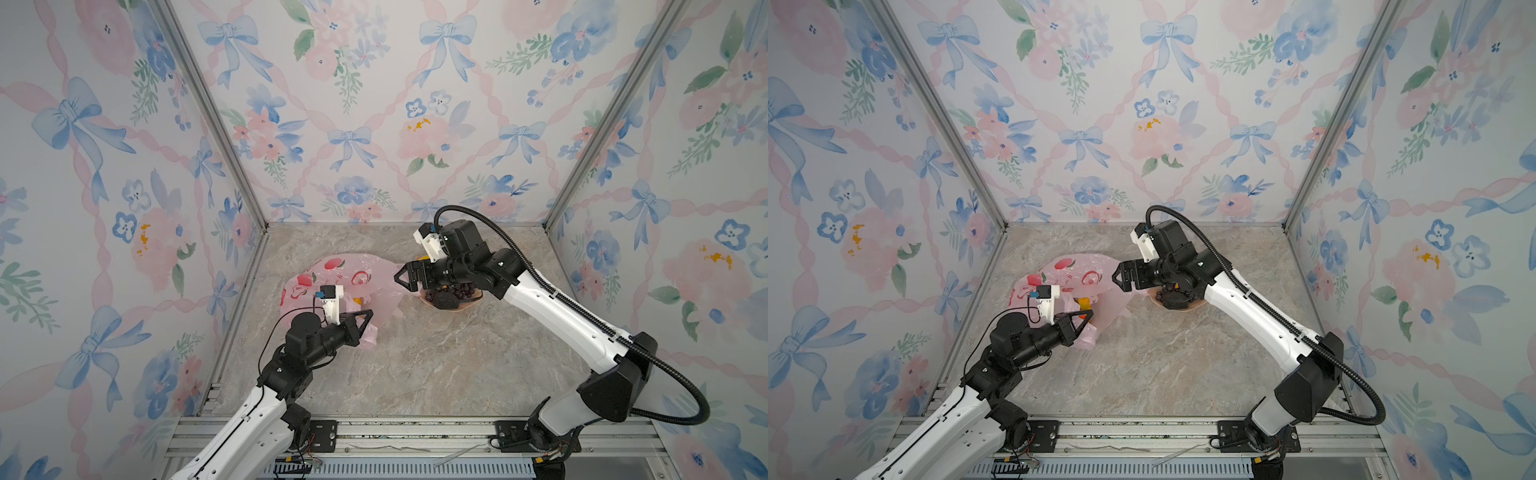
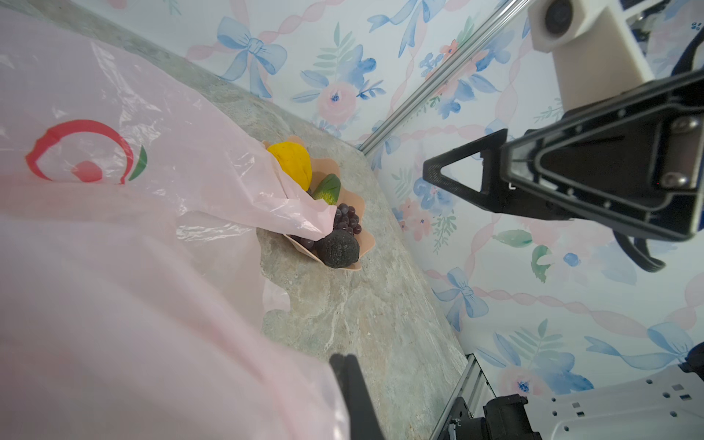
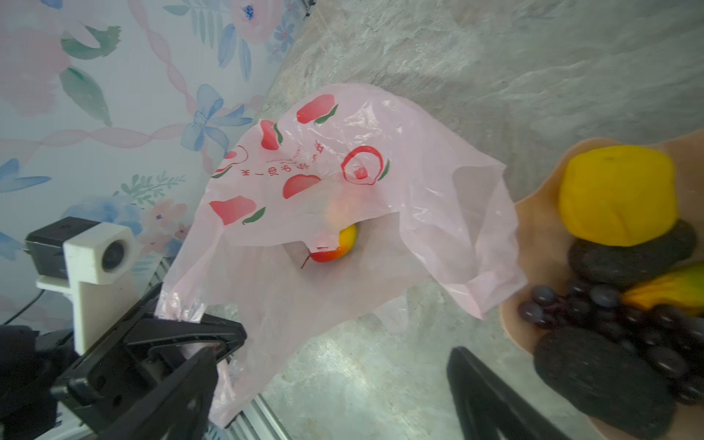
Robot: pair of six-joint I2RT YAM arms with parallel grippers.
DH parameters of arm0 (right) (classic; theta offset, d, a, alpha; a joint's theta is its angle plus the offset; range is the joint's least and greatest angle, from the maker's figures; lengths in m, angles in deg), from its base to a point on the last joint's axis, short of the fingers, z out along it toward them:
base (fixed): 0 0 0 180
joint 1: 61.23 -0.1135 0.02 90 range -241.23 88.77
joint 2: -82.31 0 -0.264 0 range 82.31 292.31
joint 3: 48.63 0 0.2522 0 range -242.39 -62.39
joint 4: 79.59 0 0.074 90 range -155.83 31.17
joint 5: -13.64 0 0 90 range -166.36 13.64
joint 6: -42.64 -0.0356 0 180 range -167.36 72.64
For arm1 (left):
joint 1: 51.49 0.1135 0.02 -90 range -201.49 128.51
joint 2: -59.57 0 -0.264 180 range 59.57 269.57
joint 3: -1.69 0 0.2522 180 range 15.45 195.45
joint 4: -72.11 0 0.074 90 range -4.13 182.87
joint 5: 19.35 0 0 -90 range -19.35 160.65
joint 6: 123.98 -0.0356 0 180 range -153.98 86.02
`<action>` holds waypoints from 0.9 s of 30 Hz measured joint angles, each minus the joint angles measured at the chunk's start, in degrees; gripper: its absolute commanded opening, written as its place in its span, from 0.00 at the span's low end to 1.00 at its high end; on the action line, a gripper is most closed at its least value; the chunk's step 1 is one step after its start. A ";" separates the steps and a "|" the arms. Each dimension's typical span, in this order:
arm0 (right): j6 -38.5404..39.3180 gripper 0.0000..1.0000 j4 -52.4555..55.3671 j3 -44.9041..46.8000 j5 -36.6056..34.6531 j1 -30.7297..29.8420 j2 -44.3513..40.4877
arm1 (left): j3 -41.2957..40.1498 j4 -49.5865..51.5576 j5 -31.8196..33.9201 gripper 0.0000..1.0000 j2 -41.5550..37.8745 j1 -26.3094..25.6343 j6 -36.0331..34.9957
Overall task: Place the fruits into the plastic bag
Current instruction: Place the fruit in the plastic bag, then pick up the fruit from the plate.
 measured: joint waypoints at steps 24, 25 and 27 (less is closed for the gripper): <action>10.43 0.96 8.50 -13.27 -5.99 12.83 26.69 | 0.42 0.02 -0.24 0.00 1.73 0.37 -0.17; 10.54 0.96 8.61 -14.21 -5.97 12.94 27.61 | 0.42 0.04 -0.22 0.00 1.62 0.37 -0.17; 10.84 0.96 8.74 -16.09 -5.92 13.16 29.07 | 0.42 0.17 -0.22 0.00 1.36 0.37 -0.17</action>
